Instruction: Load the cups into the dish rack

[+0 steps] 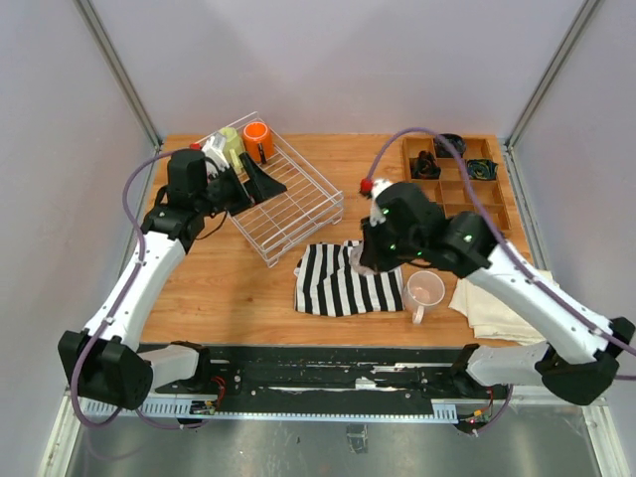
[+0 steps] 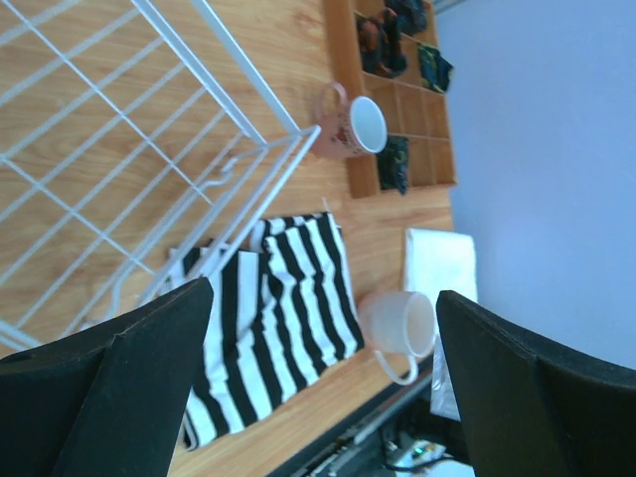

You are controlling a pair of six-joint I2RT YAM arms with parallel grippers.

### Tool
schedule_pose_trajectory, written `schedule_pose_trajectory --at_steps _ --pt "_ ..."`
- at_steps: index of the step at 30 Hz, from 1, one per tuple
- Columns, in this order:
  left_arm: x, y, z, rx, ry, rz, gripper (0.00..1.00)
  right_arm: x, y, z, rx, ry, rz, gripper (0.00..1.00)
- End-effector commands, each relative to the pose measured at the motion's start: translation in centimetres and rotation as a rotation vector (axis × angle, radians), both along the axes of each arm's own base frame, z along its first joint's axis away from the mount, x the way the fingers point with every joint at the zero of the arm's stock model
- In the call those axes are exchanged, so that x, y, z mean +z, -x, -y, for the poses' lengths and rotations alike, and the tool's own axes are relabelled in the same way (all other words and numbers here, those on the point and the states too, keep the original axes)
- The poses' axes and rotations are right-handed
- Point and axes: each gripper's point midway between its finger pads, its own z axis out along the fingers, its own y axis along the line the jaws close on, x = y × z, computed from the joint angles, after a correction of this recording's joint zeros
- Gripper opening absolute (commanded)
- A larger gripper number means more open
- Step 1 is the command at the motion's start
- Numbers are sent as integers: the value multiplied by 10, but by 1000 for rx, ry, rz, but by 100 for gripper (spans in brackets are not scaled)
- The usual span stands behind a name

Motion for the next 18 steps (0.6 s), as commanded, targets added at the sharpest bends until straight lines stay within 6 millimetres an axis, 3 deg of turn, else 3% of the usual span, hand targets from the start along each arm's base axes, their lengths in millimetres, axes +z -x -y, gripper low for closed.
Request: schedule_pose_trajectory --at_steps 1,8,18 --pt "12 6 31 -129 259 -29 100 47 -29 11 -58 -185 40 1" --pt "6 14 51 -201 544 -118 100 84 -76 -13 -63 -662 -33 1" --pt "15 13 56 -196 735 -189 100 109 -108 -50 -1 -920 -89 1"
